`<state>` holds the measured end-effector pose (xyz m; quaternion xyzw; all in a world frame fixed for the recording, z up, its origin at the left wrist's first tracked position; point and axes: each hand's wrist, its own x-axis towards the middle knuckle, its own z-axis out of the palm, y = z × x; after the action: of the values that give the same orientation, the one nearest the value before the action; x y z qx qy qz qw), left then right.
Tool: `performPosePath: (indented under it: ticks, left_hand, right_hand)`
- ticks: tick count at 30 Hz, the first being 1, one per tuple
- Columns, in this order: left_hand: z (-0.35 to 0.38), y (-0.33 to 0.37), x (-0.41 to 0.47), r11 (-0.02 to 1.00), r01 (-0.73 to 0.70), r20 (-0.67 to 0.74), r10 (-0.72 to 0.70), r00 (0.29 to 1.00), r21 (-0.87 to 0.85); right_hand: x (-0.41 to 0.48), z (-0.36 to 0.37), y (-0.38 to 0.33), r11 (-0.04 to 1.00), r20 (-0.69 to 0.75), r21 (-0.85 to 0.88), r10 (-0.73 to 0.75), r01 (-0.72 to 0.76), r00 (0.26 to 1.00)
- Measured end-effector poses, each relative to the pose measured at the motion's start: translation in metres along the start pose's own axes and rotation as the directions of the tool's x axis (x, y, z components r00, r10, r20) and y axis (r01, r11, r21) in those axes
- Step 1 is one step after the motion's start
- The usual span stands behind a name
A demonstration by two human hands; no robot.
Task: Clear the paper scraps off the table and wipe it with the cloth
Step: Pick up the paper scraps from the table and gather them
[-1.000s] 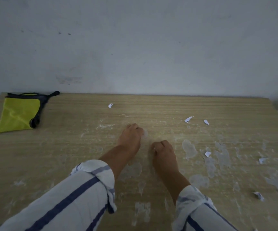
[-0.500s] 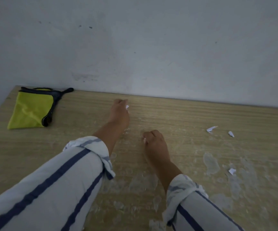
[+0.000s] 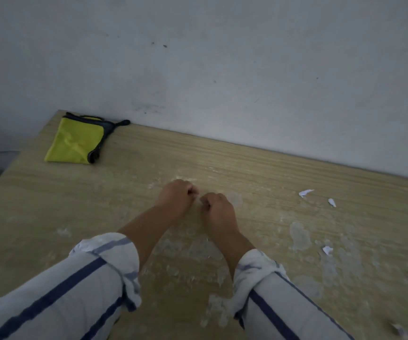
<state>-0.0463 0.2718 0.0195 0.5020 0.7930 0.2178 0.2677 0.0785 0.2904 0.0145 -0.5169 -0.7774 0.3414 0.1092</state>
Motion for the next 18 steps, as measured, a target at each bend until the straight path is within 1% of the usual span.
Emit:
performPosePath:
  ticks: [3,6,9,12,15,18]
  left_hand:
    - [-0.009,-0.005,-0.043,0.999,0.048,0.015,-0.048,0.999,0.024]
    - [-0.022,-0.015,-0.082,0.993,0.118,-0.022,-0.118,0.993,0.027]
    - [-0.035,-0.03,-0.117,0.983,0.183,-0.071,-0.183,0.98,-0.013]
    - [-0.046,-0.046,-0.148,0.973,0.222,-0.085,-0.227,0.97,-0.055]
    - [-0.054,-0.064,-0.17,0.965,0.244,-0.081,-0.253,0.964,-0.1]
    - [-0.061,-0.083,-0.186,0.958,0.258,-0.067,-0.267,0.961,-0.126]
  right_hand:
    - [-0.022,0.007,-0.013,0.999,0.041,0.013,-0.034,0.034,0.999]
    - [-0.046,0.014,-0.027,0.998,0.114,0.027,-0.051,0.048,0.992]
    - [-0.071,0.022,-0.039,0.994,0.212,0.016,-0.11,0.109,0.971]
    - [-0.096,0.03,-0.051,0.987,0.289,0.013,-0.157,0.16,0.945]
    - [-0.118,0.041,-0.062,0.981,0.319,0.014,-0.186,0.191,0.929]
    - [-0.134,0.054,-0.069,0.984,0.36,0.015,-0.173,0.179,0.917]
